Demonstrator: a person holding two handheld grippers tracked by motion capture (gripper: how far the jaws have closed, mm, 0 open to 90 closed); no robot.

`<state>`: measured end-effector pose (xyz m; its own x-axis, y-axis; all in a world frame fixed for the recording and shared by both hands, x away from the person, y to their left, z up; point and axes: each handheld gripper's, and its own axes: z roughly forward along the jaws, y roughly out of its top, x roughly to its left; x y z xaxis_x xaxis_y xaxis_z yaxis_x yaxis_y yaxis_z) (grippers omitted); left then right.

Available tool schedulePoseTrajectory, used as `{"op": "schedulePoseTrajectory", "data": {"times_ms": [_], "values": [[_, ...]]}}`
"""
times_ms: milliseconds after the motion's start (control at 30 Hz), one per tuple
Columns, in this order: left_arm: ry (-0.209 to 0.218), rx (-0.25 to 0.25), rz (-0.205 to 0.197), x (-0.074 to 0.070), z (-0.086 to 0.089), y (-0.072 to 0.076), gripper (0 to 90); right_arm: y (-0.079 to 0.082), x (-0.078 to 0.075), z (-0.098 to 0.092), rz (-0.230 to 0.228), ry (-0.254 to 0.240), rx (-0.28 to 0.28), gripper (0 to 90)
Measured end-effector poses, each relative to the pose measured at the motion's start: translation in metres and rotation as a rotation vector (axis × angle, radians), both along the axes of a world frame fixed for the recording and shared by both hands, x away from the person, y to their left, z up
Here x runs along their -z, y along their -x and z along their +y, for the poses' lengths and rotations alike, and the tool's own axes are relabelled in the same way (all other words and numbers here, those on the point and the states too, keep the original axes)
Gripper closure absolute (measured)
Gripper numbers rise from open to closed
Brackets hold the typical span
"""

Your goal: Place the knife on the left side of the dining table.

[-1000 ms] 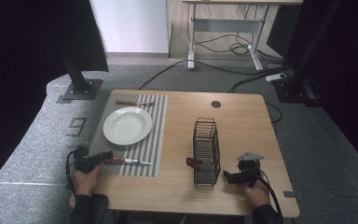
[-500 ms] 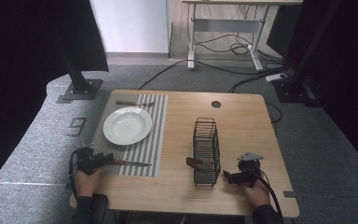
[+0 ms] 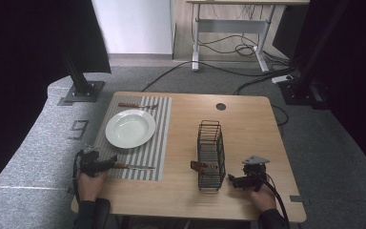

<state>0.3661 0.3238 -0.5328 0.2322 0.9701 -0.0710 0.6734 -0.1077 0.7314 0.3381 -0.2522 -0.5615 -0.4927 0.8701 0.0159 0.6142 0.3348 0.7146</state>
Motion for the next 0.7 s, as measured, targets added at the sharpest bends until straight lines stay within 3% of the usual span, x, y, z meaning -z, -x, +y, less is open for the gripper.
{"op": "schedulePoseTrajectory", "data": {"times_ms": [200,400,500,700], "values": [[-0.069,0.025,0.003,0.004,-0.002,-0.004,8.4,0.000,0.000,0.000,0.000,0.000,0.000,0.0],[-0.117,0.031,0.044,0.012,-0.001,-0.010,6.2,0.000,0.000,0.000,0.000,0.000,0.000,0.0],[-0.092,0.026,0.065,0.014,0.002,-0.012,4.1,0.000,0.000,0.000,0.000,0.000,0.000,0.0],[-0.090,0.029,0.070,0.014,0.002,-0.013,3.4,0.000,0.000,0.000,0.000,0.000,0.000,0.0]]}}
